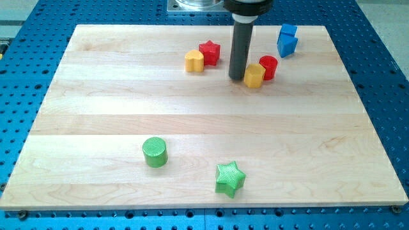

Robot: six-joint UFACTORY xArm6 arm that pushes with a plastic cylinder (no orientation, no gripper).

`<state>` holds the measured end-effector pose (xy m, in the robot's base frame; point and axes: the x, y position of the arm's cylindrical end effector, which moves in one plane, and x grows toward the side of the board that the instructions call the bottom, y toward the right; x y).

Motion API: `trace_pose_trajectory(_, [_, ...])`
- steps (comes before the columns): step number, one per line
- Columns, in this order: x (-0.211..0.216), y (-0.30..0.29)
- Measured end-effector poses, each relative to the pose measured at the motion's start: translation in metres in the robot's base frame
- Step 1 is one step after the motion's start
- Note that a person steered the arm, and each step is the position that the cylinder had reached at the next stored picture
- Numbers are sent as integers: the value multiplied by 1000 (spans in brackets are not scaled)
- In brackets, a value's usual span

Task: Place the yellow hexagon into the blue blocks

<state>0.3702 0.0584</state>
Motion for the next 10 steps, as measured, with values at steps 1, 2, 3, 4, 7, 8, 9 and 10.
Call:
trace_pose_trajectory(1, [34,25])
trace_pose_trajectory(2, [6,52])
trace_pose_trajectory(3, [-38,64])
trace_pose_trajectory(4, [-59,80])
trace_pose_trajectory(7, [-92,16])
trace_pose_trajectory(8, [-100,-13])
trace_pose_trajectory(9, [-121,-13])
trace_pose_trajectory(10, [-131,-11])
